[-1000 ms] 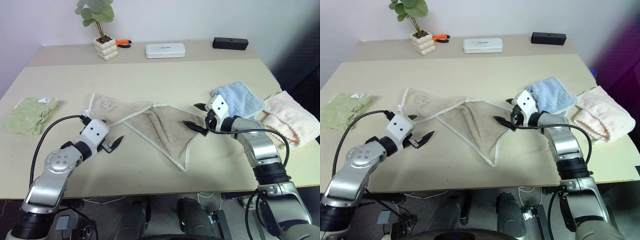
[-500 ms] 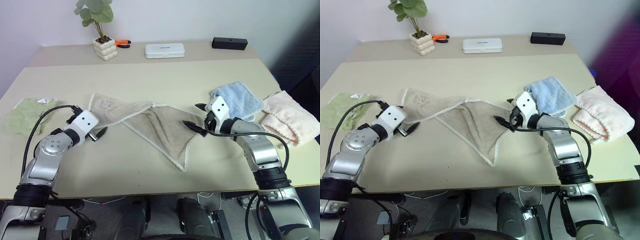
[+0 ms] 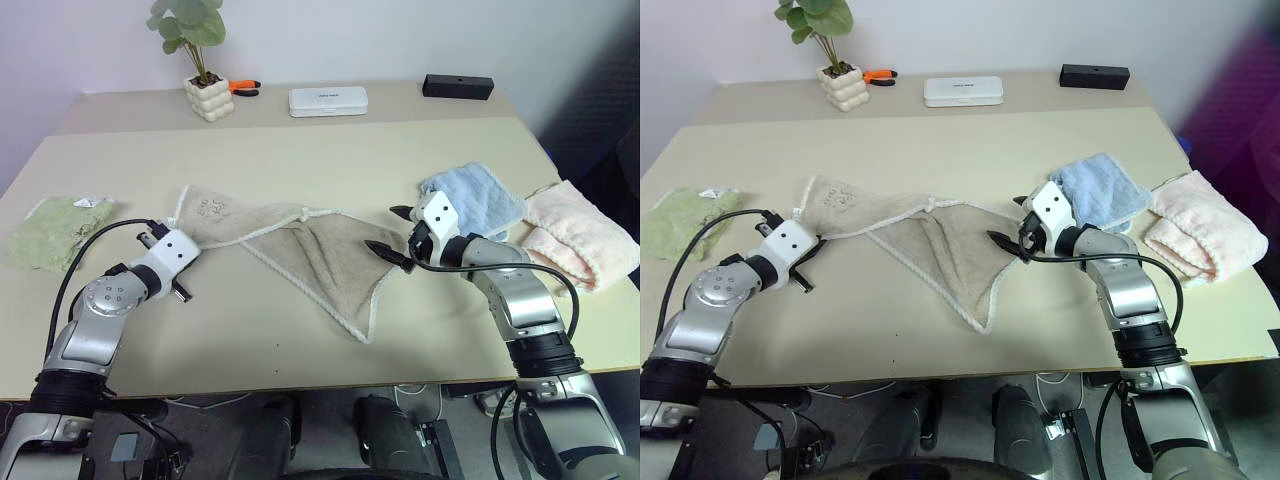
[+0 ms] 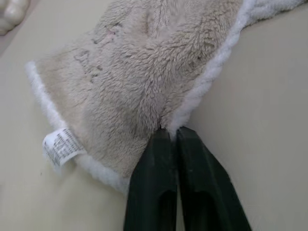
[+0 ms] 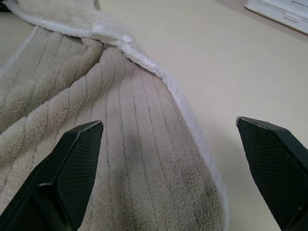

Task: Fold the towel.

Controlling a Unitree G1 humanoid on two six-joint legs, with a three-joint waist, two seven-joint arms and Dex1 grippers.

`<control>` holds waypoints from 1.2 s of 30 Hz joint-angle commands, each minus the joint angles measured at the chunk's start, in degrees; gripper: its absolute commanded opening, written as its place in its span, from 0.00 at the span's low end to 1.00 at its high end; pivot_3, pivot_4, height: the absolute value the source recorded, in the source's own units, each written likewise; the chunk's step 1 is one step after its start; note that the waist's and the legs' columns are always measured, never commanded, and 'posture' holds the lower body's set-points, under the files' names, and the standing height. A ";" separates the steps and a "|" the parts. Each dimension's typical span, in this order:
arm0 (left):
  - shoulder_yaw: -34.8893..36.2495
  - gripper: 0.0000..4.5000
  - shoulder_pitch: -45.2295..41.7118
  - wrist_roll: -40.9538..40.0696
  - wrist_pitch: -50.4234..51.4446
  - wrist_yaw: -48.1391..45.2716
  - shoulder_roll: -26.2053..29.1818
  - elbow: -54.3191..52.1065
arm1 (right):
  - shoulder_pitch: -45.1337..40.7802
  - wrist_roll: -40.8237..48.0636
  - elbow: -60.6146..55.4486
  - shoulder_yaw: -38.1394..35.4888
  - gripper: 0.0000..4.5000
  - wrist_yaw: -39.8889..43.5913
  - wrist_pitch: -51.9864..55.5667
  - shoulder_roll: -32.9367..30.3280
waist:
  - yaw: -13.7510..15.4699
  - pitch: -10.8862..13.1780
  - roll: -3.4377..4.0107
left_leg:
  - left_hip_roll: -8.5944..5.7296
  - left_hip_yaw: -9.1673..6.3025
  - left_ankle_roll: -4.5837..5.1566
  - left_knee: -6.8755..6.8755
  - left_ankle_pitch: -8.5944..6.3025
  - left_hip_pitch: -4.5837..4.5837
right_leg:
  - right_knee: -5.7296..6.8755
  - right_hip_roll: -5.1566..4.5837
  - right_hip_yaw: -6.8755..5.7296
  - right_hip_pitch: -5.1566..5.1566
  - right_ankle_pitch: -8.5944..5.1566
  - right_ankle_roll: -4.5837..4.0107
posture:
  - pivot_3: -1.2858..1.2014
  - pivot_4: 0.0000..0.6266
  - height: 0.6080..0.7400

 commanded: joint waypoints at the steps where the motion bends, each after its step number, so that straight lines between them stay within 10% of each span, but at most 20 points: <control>1: 6.18 0.01 2.02 -4.37 2.69 1.01 -0.74 -8.55 | -2.58 -1.29 -0.06 -0.43 1.00 0.56 -1.42 -2.27 | 0.18 0.02 -0.03 | 0.00 0.00 0.00 0.00 0.00 -0.01 | 0.00 -0.01 0.00 -0.01 0.00 0.00 | 0.52 0.24 0.91; 17: 10.28 0.01 10.21 -6.74 10.61 0.40 -1.09 -23.27 | -13.29 -6.02 20.11 4.24 1.00 6.75 5.56 -5.29 | 0.19 0.03 -0.04 | 0.01 0.03 0.00 -0.02 0.00 -0.01 | -0.05 -0.01 0.00 0.01 0.00 -0.03 | 0.52 0.24 0.91; 21: 9.77 0.00 10.25 -6.54 10.83 0.65 -1.55 -23.67 | -13.50 -6.68 20.32 4.87 0.71 8.02 5.37 -5.36 | 0.17 0.02 -0.05 | 0.00 0.03 0.00 -0.01 0.00 -0.01 | -0.04 -0.01 0.00 0.02 0.00 -0.03 | 0.52 0.24 0.91; 27: 9.64 0.00 10.47 -6.47 10.88 0.27 -1.47 -23.64 | -13.37 -6.62 18.68 4.49 0.02 9.44 6.10 -6.00 | 0.22 0.03 -0.05 | 0.00 0.03 0.00 0.00 0.00 -0.01 | -0.04 -0.01 0.00 0.03 0.01 -0.03 | 0.52 0.24 0.91; 36: 9.81 0.00 3.29 -4.99 8.19 2.04 -1.07 -17.48 | -20.64 -8.93 24.04 1.88 0.01 1.88 -0.58 -5.34 | 0.19 0.03 -0.04 | -0.01 0.04 -0.01 0.03 0.01 -0.01 | -0.02 0.00 0.00 0.01 0.02 -0.05 | 0.52 0.24 0.91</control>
